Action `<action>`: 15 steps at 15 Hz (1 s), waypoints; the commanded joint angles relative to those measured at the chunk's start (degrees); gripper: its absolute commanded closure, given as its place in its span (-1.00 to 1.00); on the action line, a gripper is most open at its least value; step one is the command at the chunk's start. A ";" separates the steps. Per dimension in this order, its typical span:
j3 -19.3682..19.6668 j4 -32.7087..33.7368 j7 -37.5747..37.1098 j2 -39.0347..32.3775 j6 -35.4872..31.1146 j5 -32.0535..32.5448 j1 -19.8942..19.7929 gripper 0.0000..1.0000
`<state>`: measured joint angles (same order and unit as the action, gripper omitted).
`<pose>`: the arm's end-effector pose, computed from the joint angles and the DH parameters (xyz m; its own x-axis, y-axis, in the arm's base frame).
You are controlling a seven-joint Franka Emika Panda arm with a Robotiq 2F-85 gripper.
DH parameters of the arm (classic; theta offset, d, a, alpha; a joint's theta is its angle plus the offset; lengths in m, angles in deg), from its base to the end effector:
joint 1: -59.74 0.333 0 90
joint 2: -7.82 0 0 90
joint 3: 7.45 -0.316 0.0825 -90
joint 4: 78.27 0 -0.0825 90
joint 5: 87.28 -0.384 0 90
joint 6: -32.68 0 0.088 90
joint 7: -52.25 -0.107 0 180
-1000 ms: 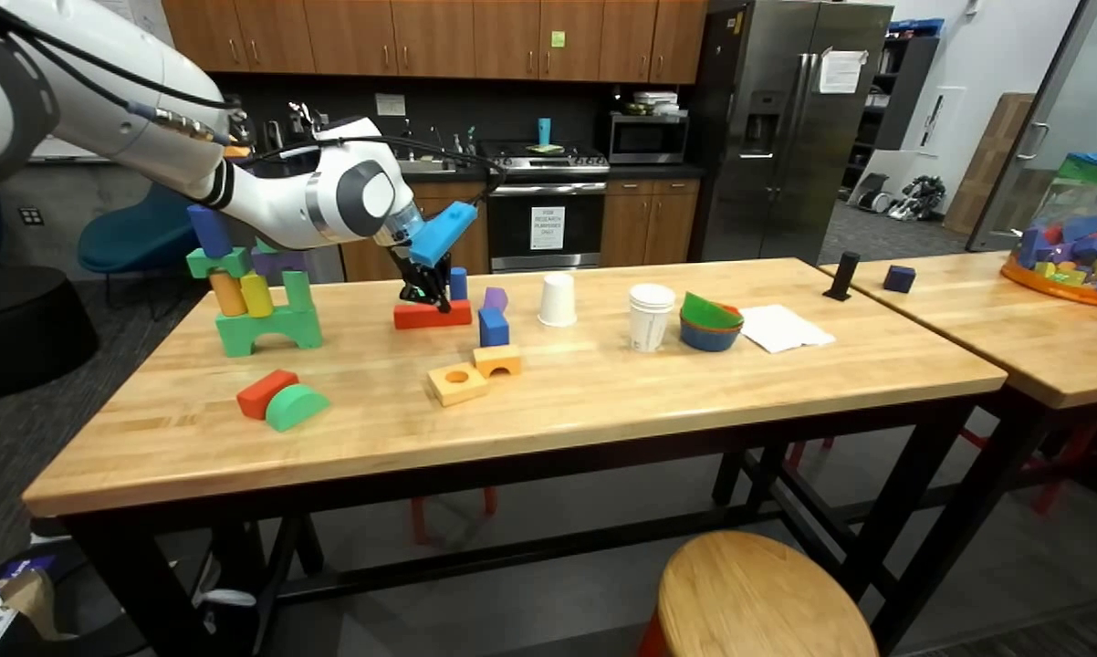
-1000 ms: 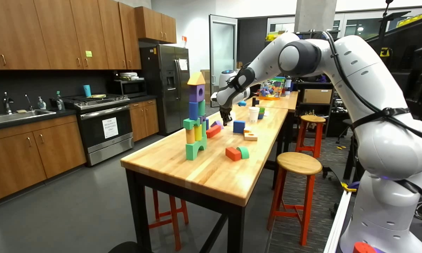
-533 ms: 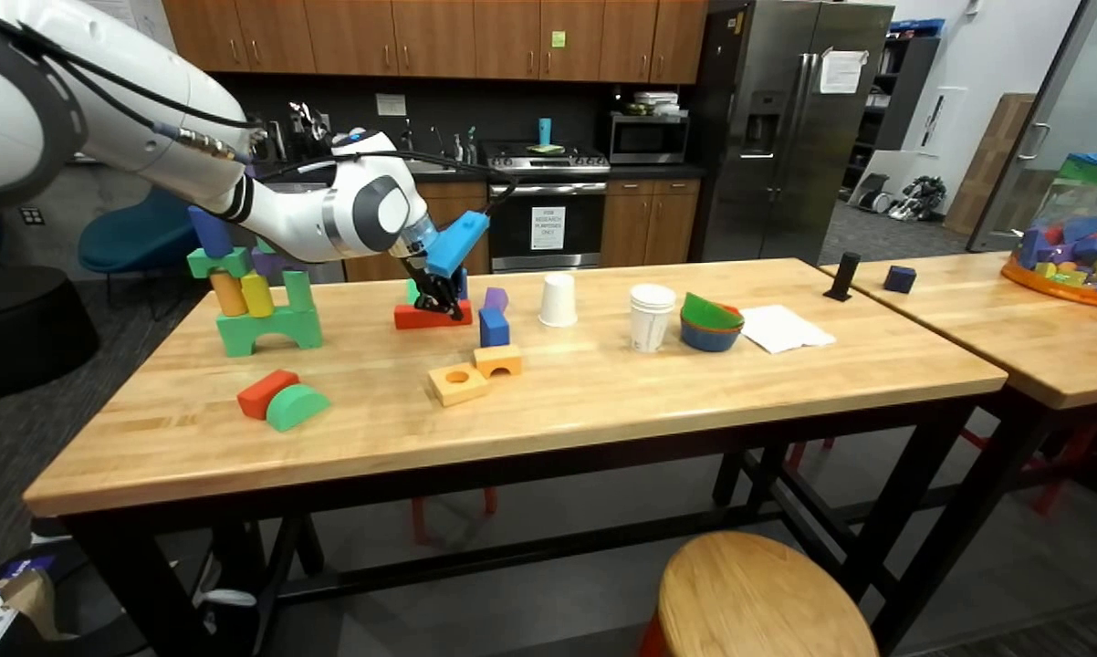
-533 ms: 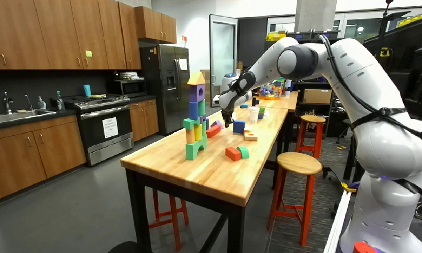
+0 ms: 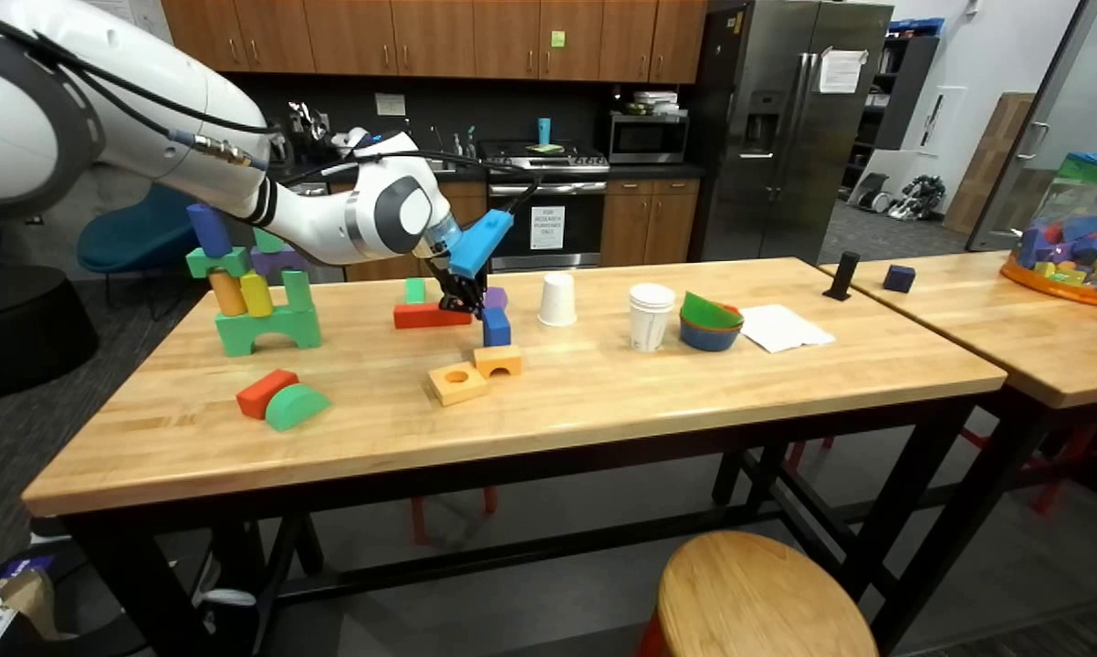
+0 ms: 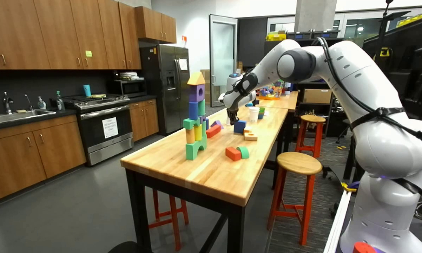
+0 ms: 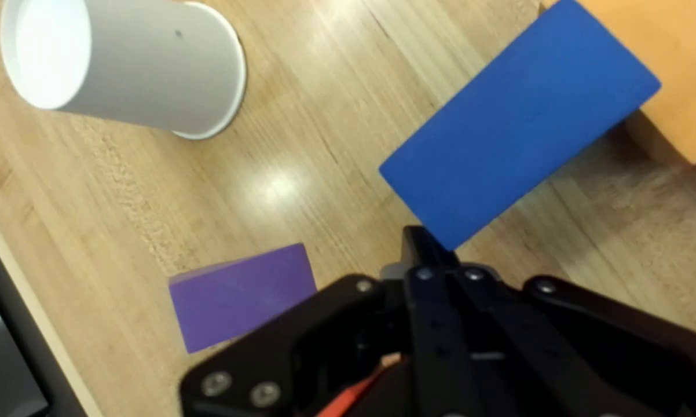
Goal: Move the blue block to the right
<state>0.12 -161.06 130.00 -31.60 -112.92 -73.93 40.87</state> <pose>0.6880 -0.3142 0.3293 0.4752 0.8585 -0.1929 0.8323 -0.3674 0.4151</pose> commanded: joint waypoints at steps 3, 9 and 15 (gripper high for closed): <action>2.30 3.64 -1.30 -1.49 2.92 1.49 -0.13 1.00; 1.77 5.01 -1.14 -2.30 3.37 0.69 -0.23 1.00; 3.17 5.71 -10.15 -2.67 -2.58 1.31 1.52 0.76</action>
<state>2.62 -156.90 124.44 -33.56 -113.12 -73.86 41.64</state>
